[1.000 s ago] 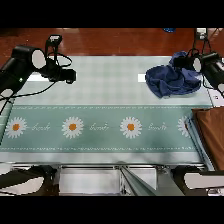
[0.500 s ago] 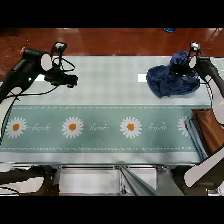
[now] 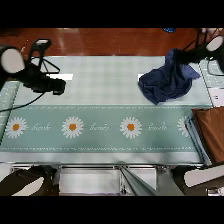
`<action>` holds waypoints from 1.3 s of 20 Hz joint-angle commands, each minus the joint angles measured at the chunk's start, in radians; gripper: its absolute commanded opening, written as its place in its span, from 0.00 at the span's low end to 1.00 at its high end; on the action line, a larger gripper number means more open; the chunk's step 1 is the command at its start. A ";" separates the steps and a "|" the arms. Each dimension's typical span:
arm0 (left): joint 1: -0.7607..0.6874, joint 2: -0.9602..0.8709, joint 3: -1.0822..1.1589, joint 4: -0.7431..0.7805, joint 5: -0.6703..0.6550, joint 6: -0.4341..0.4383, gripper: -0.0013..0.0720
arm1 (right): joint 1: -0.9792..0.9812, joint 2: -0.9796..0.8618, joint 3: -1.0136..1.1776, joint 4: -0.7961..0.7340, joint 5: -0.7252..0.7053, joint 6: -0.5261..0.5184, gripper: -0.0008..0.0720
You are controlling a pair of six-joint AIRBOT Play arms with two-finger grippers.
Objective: Fold the shirts.
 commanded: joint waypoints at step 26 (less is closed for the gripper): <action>0.069 0.566 -0.633 -0.168 0.268 -0.156 0.71 | 0.653 0.554 -0.044 0.112 0.167 -0.090 0.04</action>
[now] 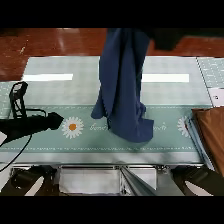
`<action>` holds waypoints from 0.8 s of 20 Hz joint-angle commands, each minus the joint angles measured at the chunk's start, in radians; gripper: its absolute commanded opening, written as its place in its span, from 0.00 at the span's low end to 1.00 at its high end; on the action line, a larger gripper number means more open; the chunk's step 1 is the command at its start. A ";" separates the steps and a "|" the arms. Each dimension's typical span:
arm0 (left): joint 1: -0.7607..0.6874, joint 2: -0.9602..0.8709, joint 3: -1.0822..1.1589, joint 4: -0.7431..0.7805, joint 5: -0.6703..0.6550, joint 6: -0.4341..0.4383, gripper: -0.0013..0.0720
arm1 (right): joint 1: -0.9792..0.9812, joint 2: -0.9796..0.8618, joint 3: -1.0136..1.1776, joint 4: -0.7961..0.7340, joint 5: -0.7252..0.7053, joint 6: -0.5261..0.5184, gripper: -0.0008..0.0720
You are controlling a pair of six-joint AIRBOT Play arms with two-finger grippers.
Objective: Fold the shirts.
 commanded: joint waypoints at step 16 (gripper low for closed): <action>0.024 -0.059 -0.230 -0.450 0.098 0.111 0.71 | 0.026 0.012 -0.926 -0.658 0.040 0.546 0.58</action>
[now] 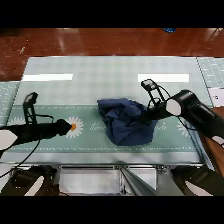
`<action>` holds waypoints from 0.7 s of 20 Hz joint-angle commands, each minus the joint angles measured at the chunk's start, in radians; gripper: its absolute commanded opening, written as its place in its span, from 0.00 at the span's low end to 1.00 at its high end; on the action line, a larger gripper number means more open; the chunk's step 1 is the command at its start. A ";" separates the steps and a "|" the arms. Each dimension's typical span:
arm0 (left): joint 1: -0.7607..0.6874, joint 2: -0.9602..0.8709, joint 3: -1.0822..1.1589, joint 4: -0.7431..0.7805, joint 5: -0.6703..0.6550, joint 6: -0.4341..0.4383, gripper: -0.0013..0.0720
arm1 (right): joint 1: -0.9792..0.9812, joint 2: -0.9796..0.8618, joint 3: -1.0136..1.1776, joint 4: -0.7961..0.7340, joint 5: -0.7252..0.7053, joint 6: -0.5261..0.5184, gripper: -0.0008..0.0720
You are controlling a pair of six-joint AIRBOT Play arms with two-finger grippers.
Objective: Fold the shirts.
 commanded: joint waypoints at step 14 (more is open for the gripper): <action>-0.339 -0.597 -0.049 -0.633 0.515 0.235 0.71 | -0.999 0.280 -0.262 0.559 0.033 -0.390 0.57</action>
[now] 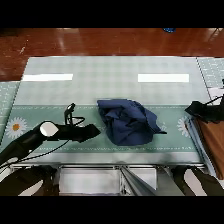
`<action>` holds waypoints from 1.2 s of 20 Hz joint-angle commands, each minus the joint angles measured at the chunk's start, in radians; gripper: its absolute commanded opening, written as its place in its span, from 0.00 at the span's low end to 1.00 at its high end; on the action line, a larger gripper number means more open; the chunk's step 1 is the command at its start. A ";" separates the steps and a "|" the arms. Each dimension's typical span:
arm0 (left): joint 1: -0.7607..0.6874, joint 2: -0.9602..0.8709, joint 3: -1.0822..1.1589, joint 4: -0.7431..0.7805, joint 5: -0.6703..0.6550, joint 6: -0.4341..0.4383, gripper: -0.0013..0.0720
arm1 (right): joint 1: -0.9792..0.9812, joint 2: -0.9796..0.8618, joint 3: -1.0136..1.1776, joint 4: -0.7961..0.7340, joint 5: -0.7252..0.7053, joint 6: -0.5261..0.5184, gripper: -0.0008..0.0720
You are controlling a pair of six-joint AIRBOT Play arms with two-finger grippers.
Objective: Fold the shirts.
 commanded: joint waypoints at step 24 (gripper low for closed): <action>-0.145 -0.379 0.368 -0.237 -0.078 0.285 0.05 | 0.052 -0.132 -0.187 0.257 0.095 -0.210 0.57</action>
